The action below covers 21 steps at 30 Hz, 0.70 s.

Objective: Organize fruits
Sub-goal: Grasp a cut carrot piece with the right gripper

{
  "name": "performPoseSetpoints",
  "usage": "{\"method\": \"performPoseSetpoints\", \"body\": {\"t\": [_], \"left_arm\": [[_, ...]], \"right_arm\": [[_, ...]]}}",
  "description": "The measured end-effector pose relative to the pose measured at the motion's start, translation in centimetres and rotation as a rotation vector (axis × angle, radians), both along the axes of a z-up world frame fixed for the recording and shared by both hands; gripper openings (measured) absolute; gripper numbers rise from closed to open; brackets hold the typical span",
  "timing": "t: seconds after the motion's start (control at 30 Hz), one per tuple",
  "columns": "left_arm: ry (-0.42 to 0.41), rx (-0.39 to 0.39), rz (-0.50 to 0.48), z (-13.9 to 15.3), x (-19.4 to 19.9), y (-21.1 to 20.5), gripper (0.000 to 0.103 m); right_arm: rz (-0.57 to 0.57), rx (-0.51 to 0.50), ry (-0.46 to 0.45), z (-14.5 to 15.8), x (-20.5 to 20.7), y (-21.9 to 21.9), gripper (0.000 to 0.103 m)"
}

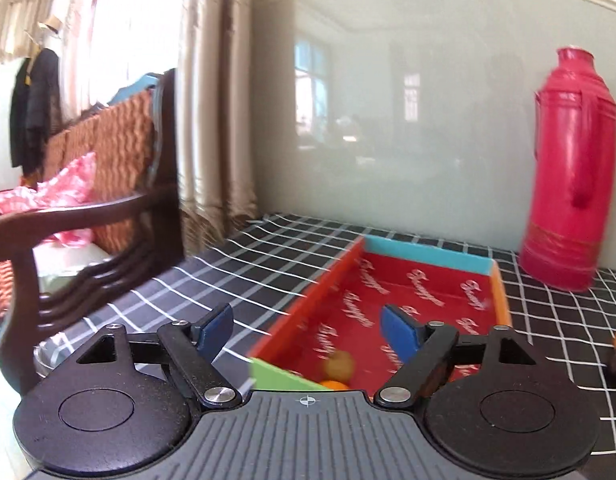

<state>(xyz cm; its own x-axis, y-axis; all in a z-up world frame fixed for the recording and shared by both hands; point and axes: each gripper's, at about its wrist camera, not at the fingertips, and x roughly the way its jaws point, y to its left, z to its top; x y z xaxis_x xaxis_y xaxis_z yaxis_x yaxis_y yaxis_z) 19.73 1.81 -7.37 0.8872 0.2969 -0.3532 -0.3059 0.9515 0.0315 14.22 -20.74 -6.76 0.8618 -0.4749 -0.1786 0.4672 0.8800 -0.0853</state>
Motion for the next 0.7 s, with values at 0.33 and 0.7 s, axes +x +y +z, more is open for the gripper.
{"method": "performPoseSetpoints", "body": {"t": [0.33, 0.7], "left_arm": [[-0.013, 0.016, 0.159, 0.3, -1.8, 4.8, 0.103], [-0.043, 0.021, 0.281, 0.5, -4.0, 9.9, 0.103]], "right_arm": [[0.081, 0.059, 0.121, -1.3, 3.0, 2.1, 0.095], [0.025, 0.202, 0.367, -4.8, 8.1, 0.8, 0.067]]}}
